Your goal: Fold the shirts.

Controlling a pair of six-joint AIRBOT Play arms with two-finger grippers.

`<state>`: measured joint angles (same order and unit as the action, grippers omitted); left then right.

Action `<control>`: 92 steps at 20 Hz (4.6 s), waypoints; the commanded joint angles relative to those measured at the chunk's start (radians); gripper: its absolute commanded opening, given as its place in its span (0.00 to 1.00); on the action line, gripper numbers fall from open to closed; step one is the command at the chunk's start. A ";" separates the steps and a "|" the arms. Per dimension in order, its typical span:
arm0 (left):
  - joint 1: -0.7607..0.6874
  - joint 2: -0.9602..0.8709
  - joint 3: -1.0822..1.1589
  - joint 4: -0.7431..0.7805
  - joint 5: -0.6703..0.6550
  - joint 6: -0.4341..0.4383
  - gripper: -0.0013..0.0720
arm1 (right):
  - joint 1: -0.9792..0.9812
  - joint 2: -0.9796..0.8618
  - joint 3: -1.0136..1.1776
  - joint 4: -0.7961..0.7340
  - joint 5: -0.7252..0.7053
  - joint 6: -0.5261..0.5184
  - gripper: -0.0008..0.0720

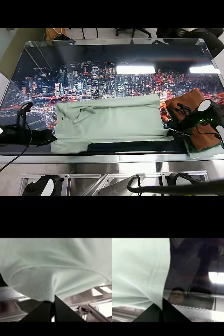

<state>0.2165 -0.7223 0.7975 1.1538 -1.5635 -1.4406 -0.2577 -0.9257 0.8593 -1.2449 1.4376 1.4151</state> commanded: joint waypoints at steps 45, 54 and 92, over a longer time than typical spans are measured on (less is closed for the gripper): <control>-0.325 -0.710 0.451 -0.045 0.405 0.067 0.03 | -0.013 -0.298 0.355 0.586 -0.214 -0.579 0.03; -0.090 -0.710 0.451 0.032 0.315 0.096 0.03 | -0.032 -0.298 0.354 0.564 -0.188 -0.560 0.03; -0.897 -1.395 1.184 -0.289 0.454 -0.023 0.03 | -0.060 -0.111 0.661 0.842 0.150 -0.418 0.03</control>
<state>-0.6830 -2.0720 1.8359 0.8642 -0.9436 -1.4452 -0.3183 -1.0428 1.5059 -0.4065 1.5593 0.9855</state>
